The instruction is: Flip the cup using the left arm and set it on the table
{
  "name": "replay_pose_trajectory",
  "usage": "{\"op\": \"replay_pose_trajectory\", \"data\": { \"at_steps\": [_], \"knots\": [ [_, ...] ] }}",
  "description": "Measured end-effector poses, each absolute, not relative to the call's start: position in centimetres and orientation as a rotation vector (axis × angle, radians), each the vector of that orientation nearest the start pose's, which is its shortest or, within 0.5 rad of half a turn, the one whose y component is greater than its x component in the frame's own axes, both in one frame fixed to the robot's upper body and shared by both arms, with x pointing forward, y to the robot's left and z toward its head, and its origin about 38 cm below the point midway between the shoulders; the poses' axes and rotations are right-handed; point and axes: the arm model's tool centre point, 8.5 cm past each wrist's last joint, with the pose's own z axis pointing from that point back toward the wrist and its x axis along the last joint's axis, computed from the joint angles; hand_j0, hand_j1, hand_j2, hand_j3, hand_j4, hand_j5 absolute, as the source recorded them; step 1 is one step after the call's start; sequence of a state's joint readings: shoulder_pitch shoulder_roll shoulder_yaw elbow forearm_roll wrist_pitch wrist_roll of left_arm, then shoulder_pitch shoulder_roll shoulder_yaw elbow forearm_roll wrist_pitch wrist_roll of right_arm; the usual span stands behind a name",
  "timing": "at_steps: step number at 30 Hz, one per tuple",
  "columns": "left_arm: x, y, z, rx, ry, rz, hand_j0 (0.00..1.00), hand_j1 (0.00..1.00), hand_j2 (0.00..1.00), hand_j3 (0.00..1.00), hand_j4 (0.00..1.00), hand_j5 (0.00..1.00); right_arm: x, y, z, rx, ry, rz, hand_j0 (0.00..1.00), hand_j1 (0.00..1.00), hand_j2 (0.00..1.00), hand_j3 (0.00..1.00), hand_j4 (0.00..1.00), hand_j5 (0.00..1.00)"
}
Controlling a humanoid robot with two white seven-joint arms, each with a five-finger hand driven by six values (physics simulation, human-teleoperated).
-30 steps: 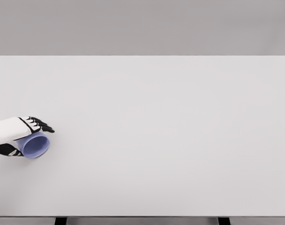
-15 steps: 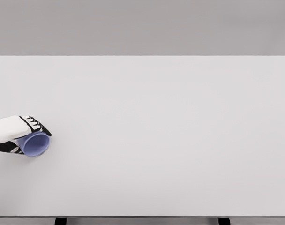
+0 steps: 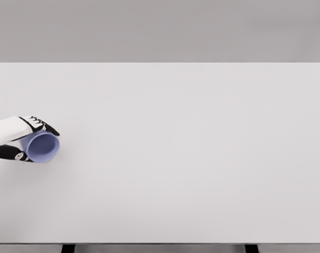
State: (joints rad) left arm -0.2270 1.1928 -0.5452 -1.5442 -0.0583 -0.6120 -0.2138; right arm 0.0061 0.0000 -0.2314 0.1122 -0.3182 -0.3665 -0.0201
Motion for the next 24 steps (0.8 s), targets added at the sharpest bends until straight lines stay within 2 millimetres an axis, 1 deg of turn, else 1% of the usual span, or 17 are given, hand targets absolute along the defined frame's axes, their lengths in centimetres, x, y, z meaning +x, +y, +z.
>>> {"op": "replay_pose_trajectory", "data": {
  "at_steps": [3,8,14,17,19,20,24],
  "knots": [
    [34.5,40.8,19.2,0.237,-1.471,-1.653,0.65,0.65,0.65,0.65,0.65,0.65,-1.0,-28.3,-25.3,-0.211,-0.258,-0.532,1.0,1.0,1.0,1.0,1.0,1.0],
    [34.6,39.8,19.8,0.179,-1.544,-1.573,0.65,0.65,0.65,0.65,0.65,0.65,-1.1,-28.3,-25.3,-0.211,-0.256,-0.532,1.0,1.0,1.0,1.0,1.0,1.0],
    [34.9,38.0,19.2,0.12,-1.614,-1.513,0.65,0.65,0.65,0.65,0.65,0.65,-1.1,-28.3,-25.3,-0.211,-0.256,-0.532,1.0,1.0,1.0,1.0,1.0,1.0],
    [35.2,37.2,19.3,0.106,-1.649,-1.497,0.66,0.66,0.66,0.66,0.66,0.66,-1.1,-28.3,-25.3,-0.211,-0.256,-0.532,1.0,1.0,1.0,1.0,1.0,1.0],
    [35.3,36.9,19.3,0.102,-1.661,-1.492,0.66,0.66,0.66,0.66,0.66,0.66,-1.1,-28.3,-25.3,-0.211,-0.256,-0.532,1.0,1.0,1.0,1.0,1.0,1.0],
    [35.6,36.8,19.6,0.106,-1.674,-1.491,0.66,0.66,0.66,0.66,0.66,0.66,-1.0,-28.3,-25.3,-0.211,-0.258,-0.532,1.0,1.0,1.0,1.0,1.0,1.0],
    [35.9,36.1,19.6,0.096,-1.702,-1.473,0.66,0.66,0.66,0.66,0.66,0.66,-1.1,-28.3,-25.3,-0.211,-0.256,-0.532,1.0,1.0,1.0,1.0,1.0,1.0]
  ]
}}
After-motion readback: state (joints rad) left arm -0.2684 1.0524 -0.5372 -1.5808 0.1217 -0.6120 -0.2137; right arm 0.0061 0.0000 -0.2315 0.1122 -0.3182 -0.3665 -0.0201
